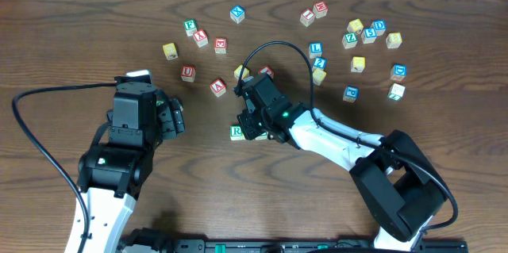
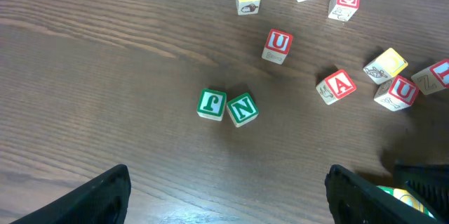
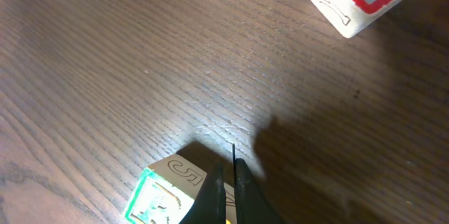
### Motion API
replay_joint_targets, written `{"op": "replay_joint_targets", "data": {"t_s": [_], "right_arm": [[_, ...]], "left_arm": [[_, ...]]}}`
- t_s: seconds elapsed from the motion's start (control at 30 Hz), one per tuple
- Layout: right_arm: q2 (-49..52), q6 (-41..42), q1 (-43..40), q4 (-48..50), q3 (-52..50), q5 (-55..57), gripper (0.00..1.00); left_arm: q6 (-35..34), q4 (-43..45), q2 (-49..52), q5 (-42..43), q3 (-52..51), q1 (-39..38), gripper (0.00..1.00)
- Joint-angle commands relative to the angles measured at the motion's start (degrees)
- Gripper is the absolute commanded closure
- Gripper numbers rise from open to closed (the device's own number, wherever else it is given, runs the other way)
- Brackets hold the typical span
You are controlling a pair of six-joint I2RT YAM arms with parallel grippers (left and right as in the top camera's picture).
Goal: Spell out ROBOT
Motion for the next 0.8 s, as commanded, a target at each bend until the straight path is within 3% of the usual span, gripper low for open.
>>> {"op": "replay_joint_targets", "data": {"t_s": [0.0,0.77], "right_arm": [[-0.02,-1.09,0.55,-0.02,0.76,-0.59,0.99],[-0.02,-0.85,1.14,-1.01,0.76,-0.57,0.99]], "left_arm": [[0.48,0.20,0.22,0.09,1.42,0.26,0.13],[0.48,0.20,0.22,0.09,1.42,0.26,0.13]]}}
